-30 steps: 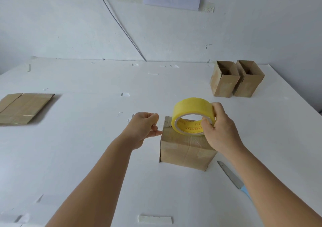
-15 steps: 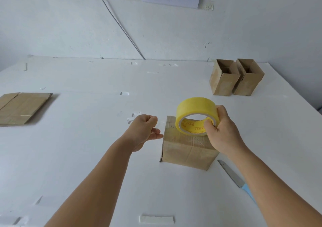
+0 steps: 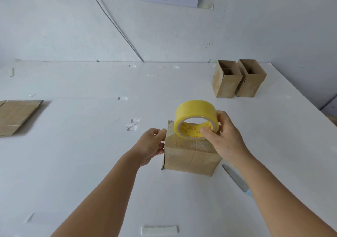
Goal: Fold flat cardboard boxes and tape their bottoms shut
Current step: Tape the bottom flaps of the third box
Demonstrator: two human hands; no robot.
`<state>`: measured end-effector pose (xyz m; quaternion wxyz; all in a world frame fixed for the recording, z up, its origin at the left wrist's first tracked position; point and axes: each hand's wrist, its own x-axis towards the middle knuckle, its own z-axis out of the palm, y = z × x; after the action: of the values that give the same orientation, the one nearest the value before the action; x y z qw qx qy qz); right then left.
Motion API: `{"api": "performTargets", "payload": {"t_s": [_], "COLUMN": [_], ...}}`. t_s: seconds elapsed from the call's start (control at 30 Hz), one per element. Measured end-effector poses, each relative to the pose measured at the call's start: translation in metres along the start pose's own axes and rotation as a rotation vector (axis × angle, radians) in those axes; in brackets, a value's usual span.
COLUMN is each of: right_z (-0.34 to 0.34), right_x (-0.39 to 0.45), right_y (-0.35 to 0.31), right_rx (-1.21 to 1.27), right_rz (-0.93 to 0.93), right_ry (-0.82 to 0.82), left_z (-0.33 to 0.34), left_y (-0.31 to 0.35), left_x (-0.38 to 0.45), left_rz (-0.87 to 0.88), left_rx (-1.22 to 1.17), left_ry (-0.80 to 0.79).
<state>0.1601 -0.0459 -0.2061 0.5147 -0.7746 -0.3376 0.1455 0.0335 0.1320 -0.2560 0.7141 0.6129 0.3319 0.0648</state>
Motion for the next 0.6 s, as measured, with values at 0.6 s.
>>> {"api": "performTargets", "payload": {"t_s": [0.6], "right_z": [0.005], "right_x": [0.0], "right_y": [0.01], "right_rx": [0.056], "right_rz": [-0.051], "right_ry": [-0.008], "left_z": [0.022], "left_y": [0.004], "left_x": [-0.039], "left_rz": [0.524], "left_rx": [0.519], "left_ry": [-0.124]}}
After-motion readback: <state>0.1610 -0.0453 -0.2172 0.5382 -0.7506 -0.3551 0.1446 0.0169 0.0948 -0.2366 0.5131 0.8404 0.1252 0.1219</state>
